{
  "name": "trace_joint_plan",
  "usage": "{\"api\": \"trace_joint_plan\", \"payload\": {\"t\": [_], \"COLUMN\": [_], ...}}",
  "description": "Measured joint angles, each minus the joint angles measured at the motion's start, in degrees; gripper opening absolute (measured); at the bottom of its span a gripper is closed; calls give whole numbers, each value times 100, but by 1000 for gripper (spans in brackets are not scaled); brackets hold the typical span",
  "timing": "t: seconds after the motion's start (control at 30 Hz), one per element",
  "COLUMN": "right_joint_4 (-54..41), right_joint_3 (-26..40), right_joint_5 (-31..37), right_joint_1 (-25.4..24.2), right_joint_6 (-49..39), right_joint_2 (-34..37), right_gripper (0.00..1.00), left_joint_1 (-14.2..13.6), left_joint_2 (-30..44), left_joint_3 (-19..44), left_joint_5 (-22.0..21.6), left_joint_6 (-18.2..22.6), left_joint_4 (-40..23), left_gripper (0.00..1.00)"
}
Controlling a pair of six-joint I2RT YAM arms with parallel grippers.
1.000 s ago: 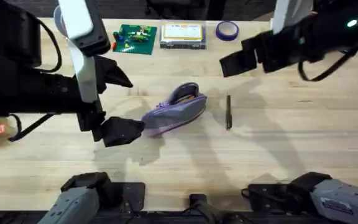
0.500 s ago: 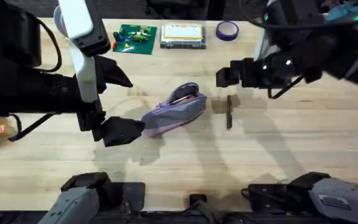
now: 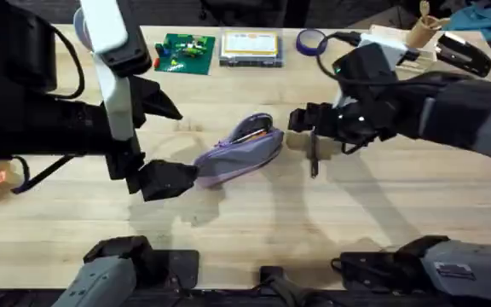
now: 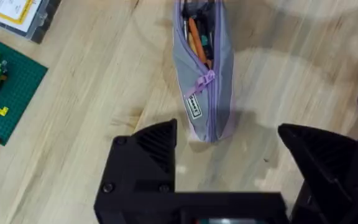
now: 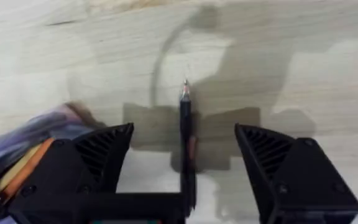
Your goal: Unzip the bag, pick up the pens from the table one at a time and place them inside, then zip the bag closed.
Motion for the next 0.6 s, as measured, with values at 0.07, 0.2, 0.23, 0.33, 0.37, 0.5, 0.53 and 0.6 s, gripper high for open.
{"api": "trace_joint_plan", "payload": {"t": [0.07,0.2,0.23,0.33,0.37,0.5,0.53,0.6], "right_joint_4": [120,149,126,42,9,28,27,13], "right_joint_3": [-1,49,67,79,79,103,111,139], "right_joint_5": [8,202,272,521,611,703,702,736], "right_joint_1": [0,85,105,148,153,244,275,306], "right_joint_6": [13,16,17,3,3,-11,-4,0], "right_joint_2": [209,493,524,575,587,628,638,641], "right_gripper": [998,954,911,682,593,248,111,44], "left_joint_1": [0,0,0,0,0,0,1,0], "left_joint_2": [0,0,2,0,0,0,0,0], "left_joint_3": [0,0,0,0,0,0,0,0], "left_joint_5": [0,0,-2,-2,-2,0,0,0], "left_joint_6": [0,2,2,0,2,0,1,0], "left_joint_4": [0,0,0,0,0,1,0,0], "left_gripper": [994,993,994,994,994,994,994,994]}}
